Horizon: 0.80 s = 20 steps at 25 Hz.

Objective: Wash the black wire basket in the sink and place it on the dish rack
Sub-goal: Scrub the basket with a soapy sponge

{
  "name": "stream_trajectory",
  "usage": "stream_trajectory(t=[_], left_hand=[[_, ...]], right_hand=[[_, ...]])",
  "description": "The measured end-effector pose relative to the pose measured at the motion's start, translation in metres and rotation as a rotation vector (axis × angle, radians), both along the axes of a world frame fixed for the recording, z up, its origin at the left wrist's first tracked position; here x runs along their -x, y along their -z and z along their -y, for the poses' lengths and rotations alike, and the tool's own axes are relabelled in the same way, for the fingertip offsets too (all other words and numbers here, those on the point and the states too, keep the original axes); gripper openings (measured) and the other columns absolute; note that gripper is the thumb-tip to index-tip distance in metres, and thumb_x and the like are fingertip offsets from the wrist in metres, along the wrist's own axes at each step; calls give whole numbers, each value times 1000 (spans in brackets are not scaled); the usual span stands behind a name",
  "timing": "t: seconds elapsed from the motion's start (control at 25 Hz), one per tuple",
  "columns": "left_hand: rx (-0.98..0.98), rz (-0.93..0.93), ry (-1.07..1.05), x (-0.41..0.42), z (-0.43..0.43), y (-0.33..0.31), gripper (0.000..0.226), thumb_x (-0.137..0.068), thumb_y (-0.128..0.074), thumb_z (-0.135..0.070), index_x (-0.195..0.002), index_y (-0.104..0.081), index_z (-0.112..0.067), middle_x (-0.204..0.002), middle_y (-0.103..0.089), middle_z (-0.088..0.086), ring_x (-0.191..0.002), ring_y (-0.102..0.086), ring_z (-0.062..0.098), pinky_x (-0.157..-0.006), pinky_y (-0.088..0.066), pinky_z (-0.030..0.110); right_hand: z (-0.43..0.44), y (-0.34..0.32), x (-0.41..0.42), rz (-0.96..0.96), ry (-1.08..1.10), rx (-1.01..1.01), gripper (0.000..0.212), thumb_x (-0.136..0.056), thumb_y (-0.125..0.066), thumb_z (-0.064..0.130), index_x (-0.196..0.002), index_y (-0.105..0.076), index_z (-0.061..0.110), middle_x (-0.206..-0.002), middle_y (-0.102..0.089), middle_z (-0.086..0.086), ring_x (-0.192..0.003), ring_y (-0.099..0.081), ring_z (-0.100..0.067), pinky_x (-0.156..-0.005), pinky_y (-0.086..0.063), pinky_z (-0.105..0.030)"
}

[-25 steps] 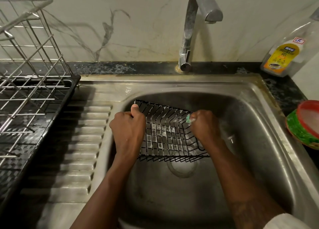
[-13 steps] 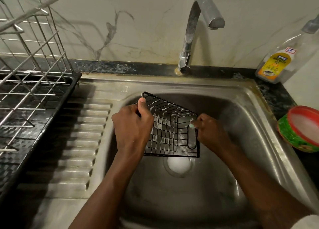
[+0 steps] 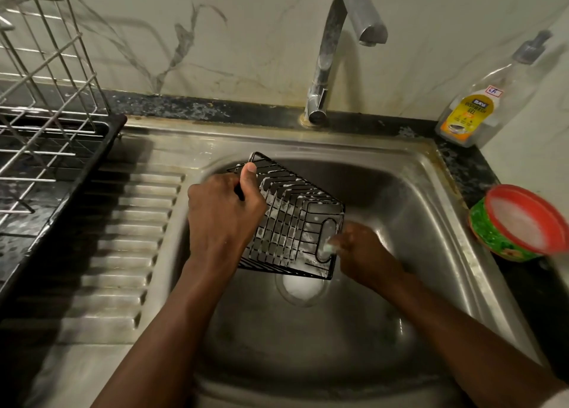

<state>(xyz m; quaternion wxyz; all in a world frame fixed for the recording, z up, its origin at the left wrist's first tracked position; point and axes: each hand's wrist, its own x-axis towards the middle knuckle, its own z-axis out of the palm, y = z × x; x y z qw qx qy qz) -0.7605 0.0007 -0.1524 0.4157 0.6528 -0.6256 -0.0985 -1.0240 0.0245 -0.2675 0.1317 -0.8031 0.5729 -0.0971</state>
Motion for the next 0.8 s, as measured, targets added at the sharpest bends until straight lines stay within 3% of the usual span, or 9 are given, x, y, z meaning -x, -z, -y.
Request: stream_trajectory(t=[0.08, 0.24, 0.44, 0.6, 0.68, 0.76, 0.8], left_hand=[[-21, 0, 0, 0, 1, 1, 66, -107, -44, -44, -49, -40, -12, -42, -42, 1, -41, -40, 21, -66, -47, 41], [-22, -9, -5, 0, 1, 1, 65, -107, -45, -43, -49, -41, -12, -42, -43, 3, -44, -45, 29, -67, -47, 44], [-19, 1, 12, -1, 1, -2, 65, -107, -47, -39, -49, -40, -12, -42, -41, 4, -45, -44, 36, -73, -47, 46], [-23, -31, 6, 1, 0, -1, 64, -107, -47, -39, -50, -44, -10, -42, -42, 4, -46, -46, 38, -70, -47, 44], [-25, -16, 19, 1, 0, -1, 65, -107, -46, -40, -50, -42, -10, -42, -41, 5, -45, -44, 35, -69, -45, 44], [-20, -18, 13, 2, -2, -1, 65, -107, -46, -40, -50, -39, -11, -42, -39, 2, -42, -41, 29, -68, -43, 43], [-16, -23, 6, 2, -2, -1, 65, -107, -46, -40, -50, -38, -12, -42, -38, 2, -41, -38, 26, -67, -41, 41]], right_hand=[[-5, 1, 3, -35, -59, -102, 34, -77, -53, 3, -92, -80, 18, -83, -66, -9, -76, -66, -30, -64, -42, -23], [19, -13, 8, -45, 220, 143, 25, -77, -68, 3, -92, -80, 19, -78, -62, -8, -63, -63, -30, -59, -46, -26], [-16, 12, -7, -184, -196, -144, 31, -68, -33, 18, -71, -64, 18, -79, -59, -3, -76, -62, -26, -64, -53, -37], [8, -12, -4, -89, 49, 0, 14, -71, -57, 12, -68, -70, 15, -76, -58, -3, -66, -61, -24, -56, -42, -24], [2, -8, -9, -107, 20, -38, 14, -66, -59, 9, -57, -57, 19, -68, -52, -2, -62, -57, -26, -56, -38, -24], [-13, 0, -17, -125, -82, -211, 28, -66, -56, 8, -53, -38, 24, -62, -42, 4, -63, -50, -22, -59, -43, -29], [-13, 3, -18, -146, -124, -255, 31, -67, -57, 6, -53, -36, 24, -62, -41, 4, -64, -48, -21, -60, -44, -31]])
